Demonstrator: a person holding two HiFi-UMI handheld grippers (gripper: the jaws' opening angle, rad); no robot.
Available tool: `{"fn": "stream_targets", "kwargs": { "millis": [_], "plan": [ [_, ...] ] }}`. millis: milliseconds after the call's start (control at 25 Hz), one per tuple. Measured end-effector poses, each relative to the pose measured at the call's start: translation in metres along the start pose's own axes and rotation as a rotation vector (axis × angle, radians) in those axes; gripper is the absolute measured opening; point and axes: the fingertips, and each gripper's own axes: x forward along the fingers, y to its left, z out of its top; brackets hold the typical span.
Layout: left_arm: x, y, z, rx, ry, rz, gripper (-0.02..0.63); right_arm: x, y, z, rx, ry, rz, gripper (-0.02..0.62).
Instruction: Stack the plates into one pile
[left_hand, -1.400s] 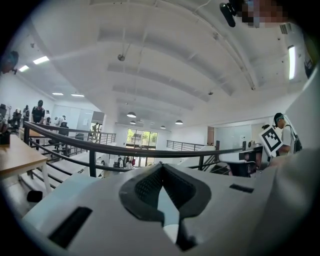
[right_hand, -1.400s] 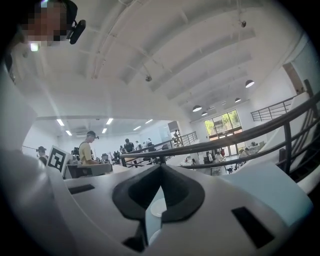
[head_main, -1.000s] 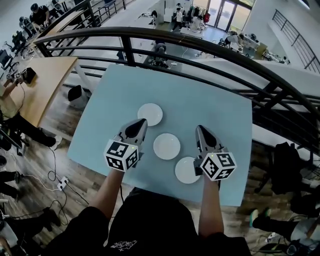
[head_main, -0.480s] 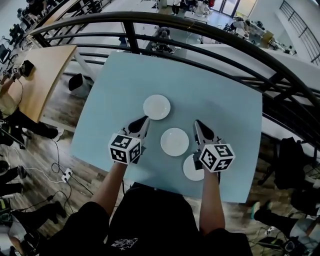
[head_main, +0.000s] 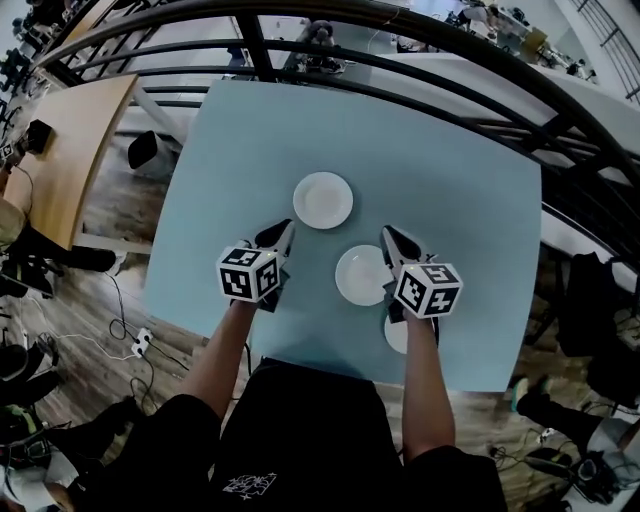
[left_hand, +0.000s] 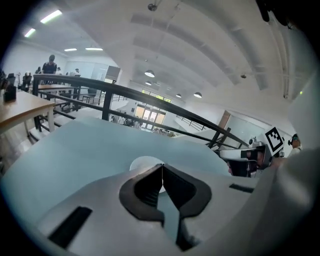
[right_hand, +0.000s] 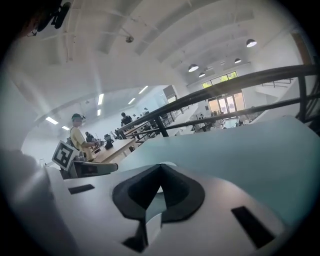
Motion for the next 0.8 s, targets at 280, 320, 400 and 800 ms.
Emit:
{"fn": "stream_targets", "kwargs": {
  "millis": [280,320,400,800],
  "plan": [
    [0.043,0.03,-0.025,-0.075,0.113,-0.043,0.009,0.056,-0.016,-0.028,0.02,0.121,-0.014,0.006],
    [0.048,0.035,-0.026,-0.094,0.129,-0.05,0.009,0.064,-0.017,-0.028,0.027,0.146,-0.011,0.006],
    [0.06,0.048,-0.022,-0.139,0.159,-0.063,0.009,0.083,-0.018,-0.024,0.042,0.192,-0.001,0.006],
    [0.102,0.069,-0.048,-0.326,0.276,-0.136,0.061,0.125,-0.038,-0.054,0.167,0.315,0.131,0.007]
  ]
}}
